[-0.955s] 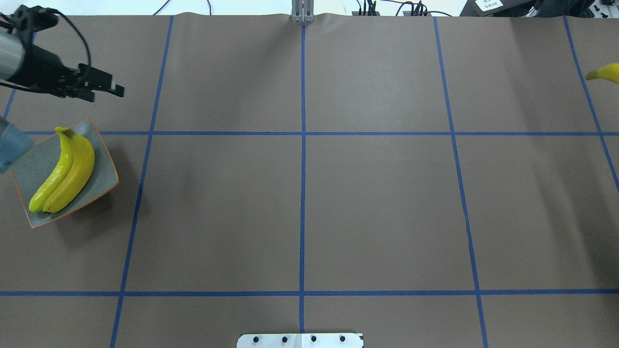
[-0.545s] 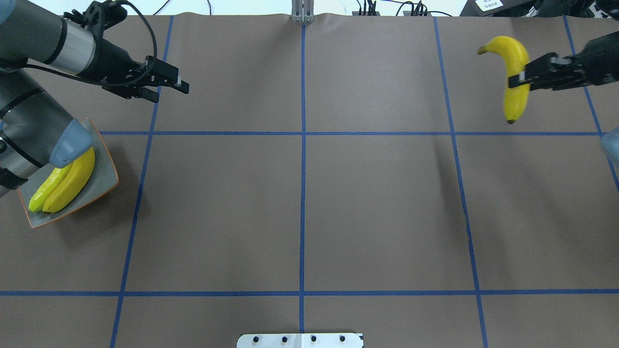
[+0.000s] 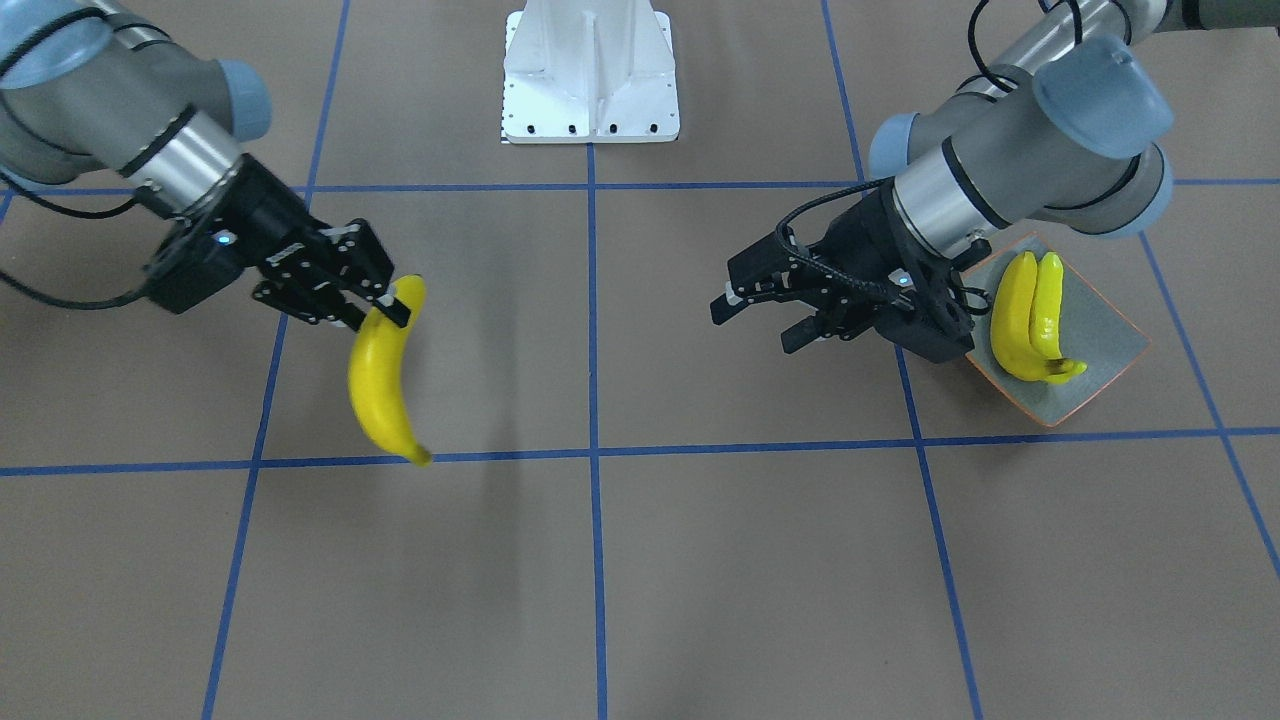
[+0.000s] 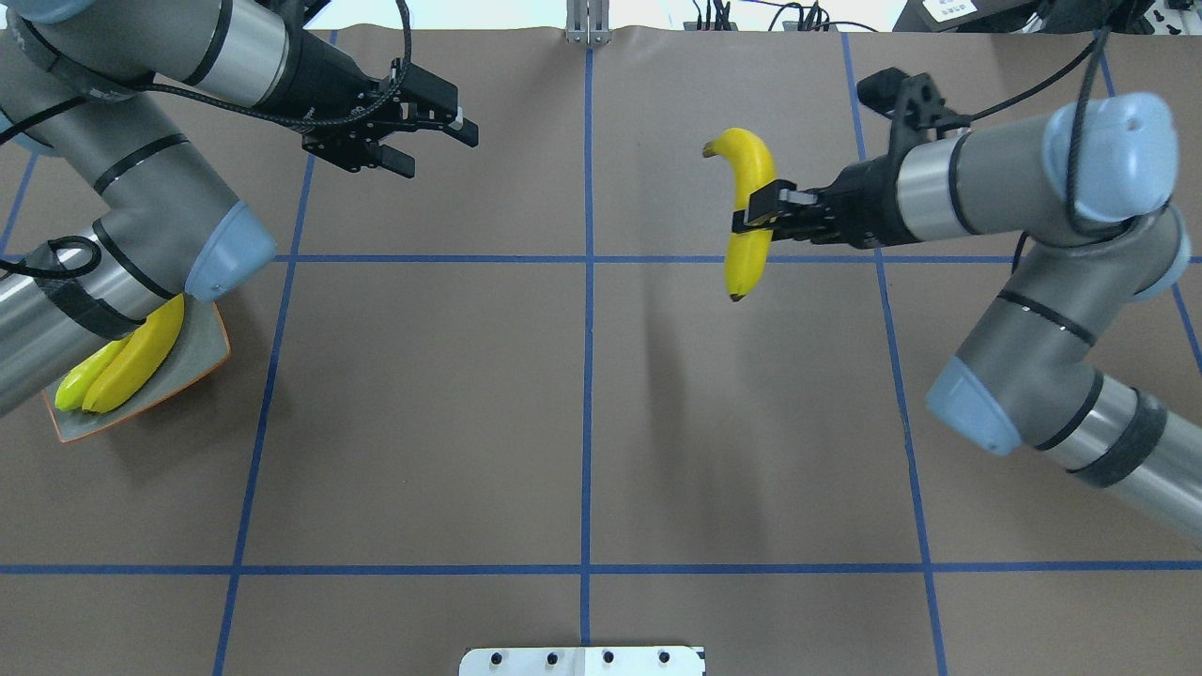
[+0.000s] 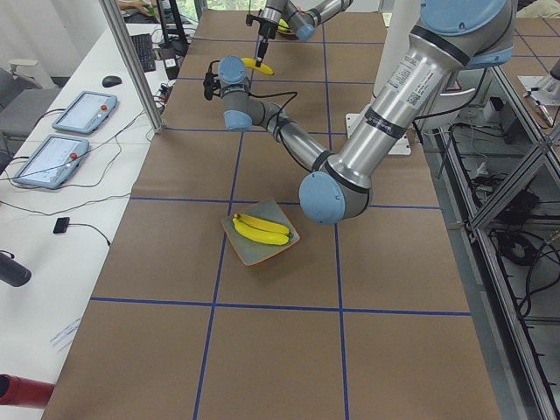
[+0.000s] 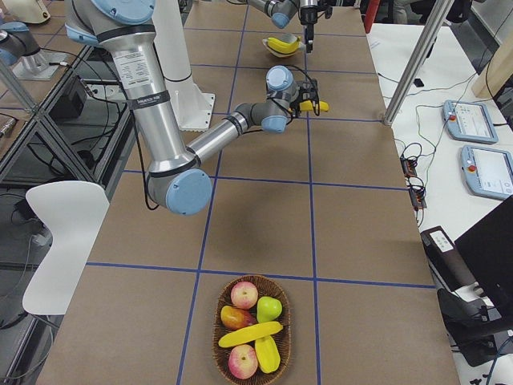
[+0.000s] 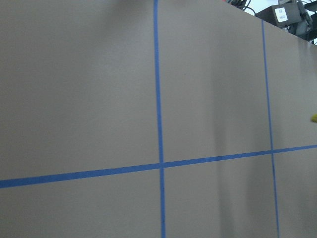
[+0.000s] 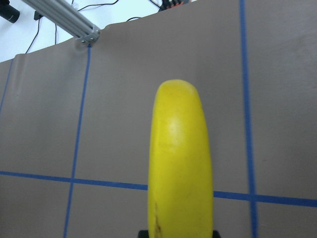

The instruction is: Transfer all bananas from basket to plate

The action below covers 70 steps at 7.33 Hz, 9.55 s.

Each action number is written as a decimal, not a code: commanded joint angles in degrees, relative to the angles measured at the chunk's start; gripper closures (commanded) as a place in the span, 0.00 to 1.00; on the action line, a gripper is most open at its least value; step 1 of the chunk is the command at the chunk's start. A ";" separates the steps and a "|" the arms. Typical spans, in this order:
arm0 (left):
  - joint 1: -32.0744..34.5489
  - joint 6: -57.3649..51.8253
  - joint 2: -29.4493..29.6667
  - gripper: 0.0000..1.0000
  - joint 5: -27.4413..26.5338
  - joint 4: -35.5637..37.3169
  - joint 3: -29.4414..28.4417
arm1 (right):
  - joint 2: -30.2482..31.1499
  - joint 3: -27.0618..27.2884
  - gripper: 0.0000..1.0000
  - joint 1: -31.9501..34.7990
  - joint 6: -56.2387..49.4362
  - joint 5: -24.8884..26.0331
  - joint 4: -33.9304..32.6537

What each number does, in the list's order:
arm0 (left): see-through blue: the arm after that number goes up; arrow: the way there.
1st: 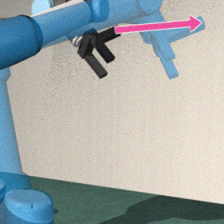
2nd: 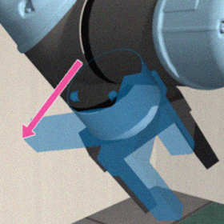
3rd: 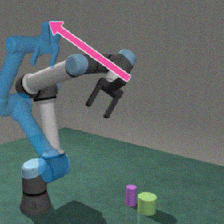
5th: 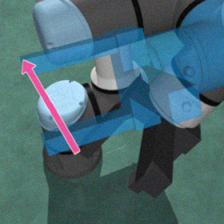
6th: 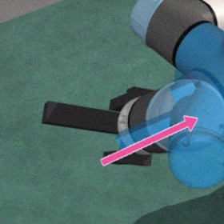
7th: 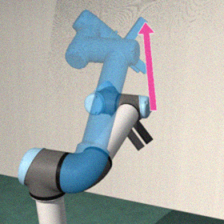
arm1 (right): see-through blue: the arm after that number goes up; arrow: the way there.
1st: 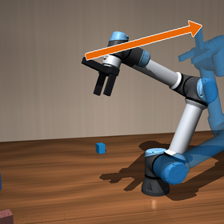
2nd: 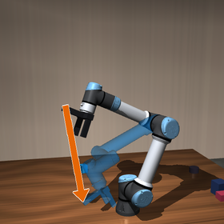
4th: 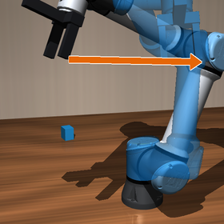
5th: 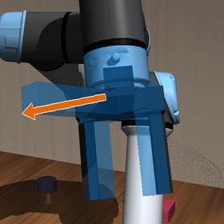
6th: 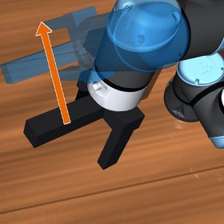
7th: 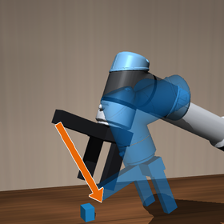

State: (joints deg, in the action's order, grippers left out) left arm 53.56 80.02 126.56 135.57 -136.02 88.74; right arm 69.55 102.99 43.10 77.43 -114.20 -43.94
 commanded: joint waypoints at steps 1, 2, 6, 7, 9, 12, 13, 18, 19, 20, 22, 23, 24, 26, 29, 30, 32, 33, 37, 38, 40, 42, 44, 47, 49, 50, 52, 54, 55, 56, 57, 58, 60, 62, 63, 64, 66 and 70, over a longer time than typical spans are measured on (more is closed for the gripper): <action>-1.34 2.92 2.27 0.02 -0.14 0.05 0.03 | -0.38 2.64 1.00 -4.07 1.14 3.28 0.00; -2.14 4.77 4.98 0.02 -1.18 0.58 -0.67 | -0.90 2.91 1.00 -4.86 2.97 3.81 0.00; -6.62 11.71 8.52 0.02 -6.64 0.23 -1.99 | -1.17 5.55 1.00 -6.62 5.52 6.79 0.00; -6.97 13.47 8.79 0.02 -6.55 0.06 -1.99 | -1.17 5.55 1.00 -6.89 5.62 7.23 0.00; -8.64 14.54 10.19 0.02 -8.30 0.14 -2.08 | -1.69 6.26 1.00 -7.33 5.71 7.24 0.09; -11.02 14.98 11.86 0.03 -10.33 0.14 -3.39 | -2.75 7.57 1.00 -7.77 5.62 7.15 0.09; -11.11 15.07 12.13 0.07 -10.33 0.14 -3.49 | -2.92 7.84 1.00 -7.86 5.71 7.15 0.09; -11.81 17.00 12.31 1.00 -10.24 0.15 -2.87 | -3.28 8.10 1.00 -7.77 5.54 7.15 0.00; -11.81 18.92 12.22 1.00 -10.24 0.14 -2.61 | -3.19 8.02 0.54 -7.68 5.27 7.06 0.09; -11.81 19.55 12.13 1.00 -10.24 0.32 -2.52 | -3.02 8.10 0.01 -7.42 5.19 7.15 0.09; -11.81 19.38 11.78 1.00 -10.33 0.76 -2.70 | 0.12 11.86 0.00 -6.55 5.45 6.54 0.09; -11.64 19.12 10.65 1.00 -10.24 1.02 -2.87 | 3.63 13.97 0.00 -5.67 5.45 6.27 0.26; -9.81 18.85 7.94 1.00 -9.11 2.07 -2.61 | 5.93 14.34 0.00 -4.36 5.45 6.10 0.26; -2.28 9.69 -1.17 1.00 -3.32 3.39 -1.39 | 11.02 14.17 0.00 -2.33 5.01 6.36 0.26; 1.62 -13.52 -12.47 1.00 -4.08 12.66 3.62 | 12.72 10.84 0.00 -0.56 4.66 7.15 0.18; 2.94 -20.54 -15.96 1.00 -5.13 15.67 4.85 | 12.63 10.31 0.00 -0.39 4.66 7.24 0.18; 6.99 -32.27 -19.76 1.00 -7.41 24.34 8.53 | 12.46 8.99 0.00 -0.48 4.66 8.38 0.26; 5.34 -32.47 -20.47 1.00 -12.48 34.23 13.69 | 12.11 7.85 0.00 -0.56 4.66 8.47 0.26; -4.34 -39.65 -21.80 1.00 -27.38 49.63 19.28 | 12.10 6.61 0.00 -0.56 4.66 8.56 1.93; -4.34 -39.77 -21.80 1.00 -27.29 50.15 18.84 | 12.19 6.61 0.00 -0.56 4.74 8.56 1.93; -4.87 -40.55 -23.11 1.00 -27.29 52.00 18.58 | 12.19 6.52 0.00 -0.56 4.74 8.56 1.93; -5.30 -40.56 -23.47 1.00 -27.21 52.09 17.00 | 12.10 6.17 0.00 -0.65 4.92 8.64 1.93; -6.27 -40.47 -23.47 0.88 -27.21 52.00 16.38 | 12.10 6.26 0.00 -0.56 5.01 8.64 2.02; -6.36 -40.65 -23.12 0.07 -27.47 51.56 14.71 | 12.19 6.26 0.00 -0.48 5.36 8.64 3.16; -6.27 -44.57 -22.33 0.00 -26.86 51.56 14.79 | 12.28 6.34 0.00 -0.56 5.36 8.64 3.51; -5.23 -45.47 -21.63 0.00 -26.51 51.56 16.36 | 12.89 6.78 0.00 -0.22 5.27 8.38 3.52; -5.04 -39.39 -17.95 0.00 -22.47 51.39 19.09 | 17.01 6.70 0.00 3.27 3.79 4.72 3.52; -5.22 -36.79 -15.56 0.00 -20.11 51.38 21.02 | 25.42 6.08 0.00 9.16 -6.36 -0.74 3.43; -5.22 -35.04 -15.12 0.00 -19.30 51.30 21.12 | 28.16 4.95 0.00 12.50 -9.55 -1.72 2.99; -5.22 -33.89 -15.03 0.00 -19.21 51.12 21.12 | 30.97 2.94 0.00 16.80 -13.93 -3.03 2.81; -5.31 -33.62 -14.94 0.00 -18.86 50.95 20.95 | 33.61 -0.30 0.00 21.97 -25.29 -4.52 2.64; -5.31 -32.31 -15.03 0.00 -18.86 49.55 20.42 | 35.12 -6.43 0.00 29.07 -36.54 -6.97 3.16; -5.31 -31.95 -15.03 0.00 -18.86 49.19 19.89 | 34.61 -18.48 0.00 43.23 -59.14 -14.71 3.16; -5.31 -32.04 -15.03 0.00 -18.86 49.10 19.45 | 34.87 -24.39 0.00 50.21 -72.09 -14.83 3.08; -5.31 -31.95 -15.03 0.00 -18.86 49.10 19.45 | 34.78 -27.03 0.00 51.54 -75.20 -14.91 3.08; -5.31 -31.95 -15.03 0.00 -18.94 49.01 19.45 | 35.48 -28.27 0.00 51.56 -75.24 -15.00 3.25; -5.31 -31.95 -15.03 0.00 -18.86 49.10 19.54 | 35.66 -31.34 0.02 51.56 -77.33 -16.22 3.34; -5.31 -32.04 -15.03 0.00 -18.94 49.10 19.54 | 35.31 -32.15 0.28 51.47 -77.61 -17.19 3.25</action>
State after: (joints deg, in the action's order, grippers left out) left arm 48.25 48.06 111.53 116.64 -86.92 108.32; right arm 104.92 70.99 94.62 0.12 -131.34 -40.66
